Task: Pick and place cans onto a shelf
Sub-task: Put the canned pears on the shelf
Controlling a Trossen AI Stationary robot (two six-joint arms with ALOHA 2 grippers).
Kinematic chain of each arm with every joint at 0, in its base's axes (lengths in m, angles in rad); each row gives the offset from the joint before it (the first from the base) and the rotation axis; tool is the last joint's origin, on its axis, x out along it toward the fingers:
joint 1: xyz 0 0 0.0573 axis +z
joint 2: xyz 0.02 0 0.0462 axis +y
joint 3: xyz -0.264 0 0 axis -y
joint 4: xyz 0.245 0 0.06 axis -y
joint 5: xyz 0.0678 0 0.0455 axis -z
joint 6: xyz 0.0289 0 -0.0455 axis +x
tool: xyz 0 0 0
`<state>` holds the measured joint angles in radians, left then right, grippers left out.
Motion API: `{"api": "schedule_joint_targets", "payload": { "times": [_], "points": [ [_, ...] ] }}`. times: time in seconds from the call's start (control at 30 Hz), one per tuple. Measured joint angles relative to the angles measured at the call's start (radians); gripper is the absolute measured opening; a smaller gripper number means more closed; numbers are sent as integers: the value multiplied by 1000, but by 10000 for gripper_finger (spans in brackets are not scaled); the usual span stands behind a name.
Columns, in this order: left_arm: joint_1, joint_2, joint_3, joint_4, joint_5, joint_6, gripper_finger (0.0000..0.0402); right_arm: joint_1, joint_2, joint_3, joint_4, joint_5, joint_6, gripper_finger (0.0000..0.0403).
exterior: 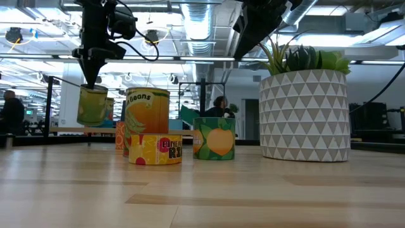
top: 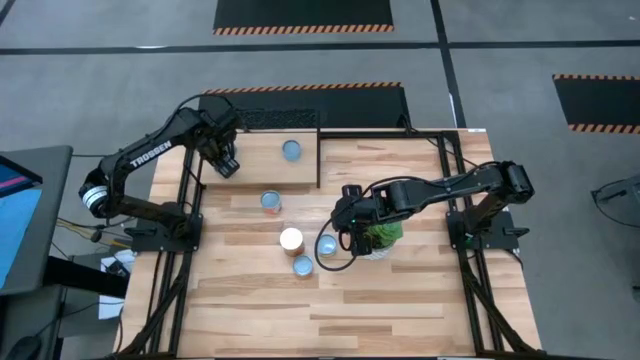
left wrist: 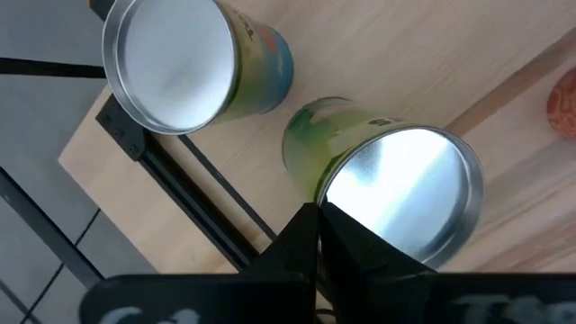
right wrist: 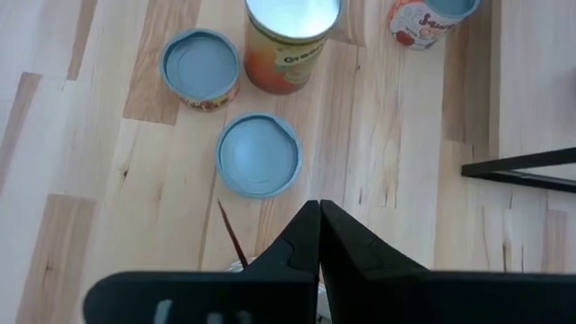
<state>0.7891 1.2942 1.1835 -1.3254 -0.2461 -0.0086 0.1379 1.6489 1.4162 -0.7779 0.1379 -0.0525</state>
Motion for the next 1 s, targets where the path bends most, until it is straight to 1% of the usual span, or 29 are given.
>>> {"api": "schedule_joint_targets", "payload": {
  "times": [0.33, 0.5, 0.57, 0.73, 1.0],
  "points": [
    [0, 0, -5, 2, 4, -3, 0, 0, 0, 0, -1, -1, 0, 28],
    [0, 0, -64, 8, -2, -7, 0, 0, 0, 0, 0, -1, 0, 28],
    [-1, 0, -75, 5, -21, 6, 0, 0, 0, 0, 0, -1, -1, 28],
    [0, 0, -44, 8, -85, 9, 0, 0, 0, 0, 0, -1, -4, 28],
    [9, 0, -32, 17, -89, 38, 1, 0, 0, 0, 0, -2, -5, 28]
  ]
}}
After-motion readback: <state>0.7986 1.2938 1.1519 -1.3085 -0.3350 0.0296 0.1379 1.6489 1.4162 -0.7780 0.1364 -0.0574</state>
